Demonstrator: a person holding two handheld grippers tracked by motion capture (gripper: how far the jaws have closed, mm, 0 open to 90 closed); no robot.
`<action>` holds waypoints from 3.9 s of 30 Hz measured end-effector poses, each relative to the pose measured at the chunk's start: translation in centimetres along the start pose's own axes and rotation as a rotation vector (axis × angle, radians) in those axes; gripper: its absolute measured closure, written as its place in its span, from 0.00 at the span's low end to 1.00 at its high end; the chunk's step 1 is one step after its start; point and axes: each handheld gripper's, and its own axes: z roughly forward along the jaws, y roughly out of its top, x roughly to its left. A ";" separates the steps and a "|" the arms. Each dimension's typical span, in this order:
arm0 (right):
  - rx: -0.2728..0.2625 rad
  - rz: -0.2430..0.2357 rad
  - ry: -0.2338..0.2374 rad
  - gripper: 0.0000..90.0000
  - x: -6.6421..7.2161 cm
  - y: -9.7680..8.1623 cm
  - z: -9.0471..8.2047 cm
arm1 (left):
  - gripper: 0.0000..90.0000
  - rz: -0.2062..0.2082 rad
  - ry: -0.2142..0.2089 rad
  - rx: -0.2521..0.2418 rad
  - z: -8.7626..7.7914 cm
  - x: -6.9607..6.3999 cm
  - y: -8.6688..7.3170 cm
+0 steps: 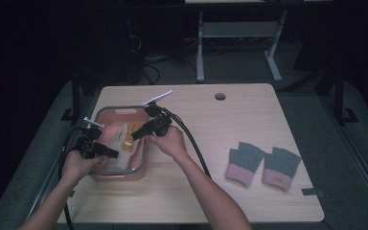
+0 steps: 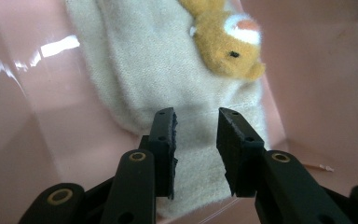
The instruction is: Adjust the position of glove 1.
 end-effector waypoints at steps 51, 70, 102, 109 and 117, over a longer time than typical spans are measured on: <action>-0.094 0.032 -0.015 0.66 -3.0 -5.6 -8.7 | 0.64 0.137 -0.261 -0.216 -2.8 -8.2 1.6; -0.116 0.058 -0.038 0.62 -4.3 -8.6 -11.3 | 0.60 0.206 -0.288 -0.202 -1.2 -11.7 2.2; -0.161 0.095 -0.116 0.54 -7.8 -15.3 -17.9 | 0.55 0.303 -0.366 -0.151 3.4 -18.2 3.1; -0.152 0.091 -0.149 0.52 -8.4 -16.6 -18.8 | 0.54 0.320 -0.387 -0.144 4.4 -19.7 3.1; -0.153 0.092 -0.182 0.49 -8.7 -17.6 -19.7 | 0.51 0.343 -0.400 -0.130 5.6 -21.4 3.2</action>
